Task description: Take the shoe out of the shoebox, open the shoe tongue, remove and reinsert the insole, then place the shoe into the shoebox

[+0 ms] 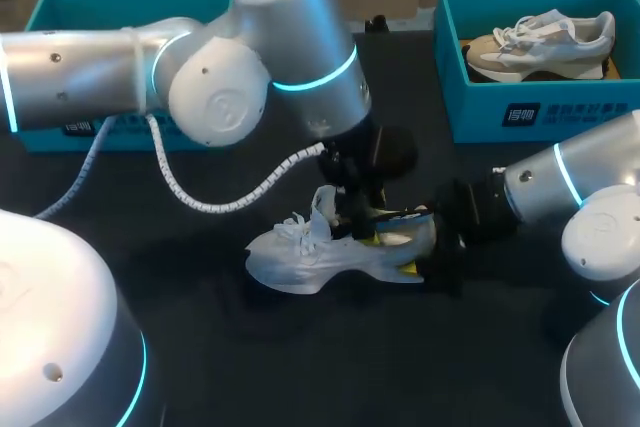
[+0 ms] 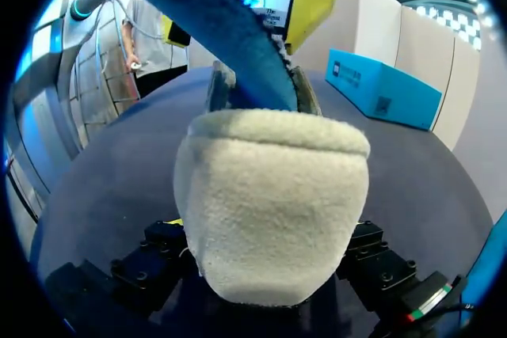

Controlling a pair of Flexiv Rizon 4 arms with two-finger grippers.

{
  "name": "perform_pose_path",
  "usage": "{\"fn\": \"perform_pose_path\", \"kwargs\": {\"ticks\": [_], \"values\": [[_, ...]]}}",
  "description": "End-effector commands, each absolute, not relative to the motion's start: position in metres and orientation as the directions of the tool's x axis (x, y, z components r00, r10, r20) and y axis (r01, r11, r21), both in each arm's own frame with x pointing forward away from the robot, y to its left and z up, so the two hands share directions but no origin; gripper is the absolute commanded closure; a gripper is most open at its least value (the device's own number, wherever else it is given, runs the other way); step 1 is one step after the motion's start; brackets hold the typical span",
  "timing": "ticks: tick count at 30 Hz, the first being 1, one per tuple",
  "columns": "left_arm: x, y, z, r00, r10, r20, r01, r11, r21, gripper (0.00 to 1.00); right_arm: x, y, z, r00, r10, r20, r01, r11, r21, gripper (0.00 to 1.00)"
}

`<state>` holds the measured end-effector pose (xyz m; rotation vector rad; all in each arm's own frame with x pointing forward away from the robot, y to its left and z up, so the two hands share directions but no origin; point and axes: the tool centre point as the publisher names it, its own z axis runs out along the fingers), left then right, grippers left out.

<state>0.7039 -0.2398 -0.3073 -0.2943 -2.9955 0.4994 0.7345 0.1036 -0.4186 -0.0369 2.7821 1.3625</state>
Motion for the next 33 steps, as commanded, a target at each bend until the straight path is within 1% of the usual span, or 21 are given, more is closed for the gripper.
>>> {"fn": "perform_pose_path", "kwargs": {"ticks": [1, 9, 12, 16, 21, 25, 27, 33], "values": [[0.698, -0.235, -0.306, -0.983, 0.179, -0.029, 0.178, 0.926, -0.334, 0.02, 0.734, 0.105, -0.418, -0.999, -0.001, -0.051, -0.041, 0.615, 0.787, 1.0], [0.706, -0.238, -0.312, -0.98, 0.134, -0.147, 0.177, 0.925, -0.337, 0.0, 0.734, 0.105, -0.418, -0.999, -0.001, -0.051, -0.041, 0.615, 0.787, 1.0], [0.71, -0.24, -0.315, -0.977, 0.122, -0.177, 0.176, 0.926, -0.335, 0.03, 0.734, 0.105, -0.418, -0.999, -0.001, -0.051, -0.041, 0.615, 0.787, 1.0], [0.716, -0.243, -0.316, -0.975, 0.111, -0.19, 0.171, 0.926, -0.337, 0.02, 0.734, 0.105, -0.418, -0.999, -0.001, -0.051, -0.041, 0.615, 0.787, 1.0], [0.722, -0.246, -0.318, -0.975, 0.103, -0.198, 0.167, 0.927, -0.336, 0.04, 0.734, 0.105, -0.418, -0.999, -0.001, -0.051, -0.041, 0.615, 0.787, 1.0], [0.726, -0.249, -0.324, -0.972, 0.099, -0.211, 0.168, 0.924, -0.343, 0.11, 0.734, 0.105, -0.418, -0.999, -0.001, -0.051, -0.041, 0.615, 0.787, 1.0], [0.727, -0.251, -0.326, -0.972, 0.1, -0.214, 0.172, 0.921, -0.351, 0.2, 0.734, 0.105, -0.418, -0.999, -0.001, -0.051, -0.041, 0.615, 0.787, 1.0], [0.724, -0.253, -0.331, -0.969, 0.114, -0.22, 0.188, 0.916, -0.354, 0.33, 0.734, 0.105, -0.418, -0.999, -0.001, -0.051, -0.041, 0.615, 0.787, 1.0]]}}
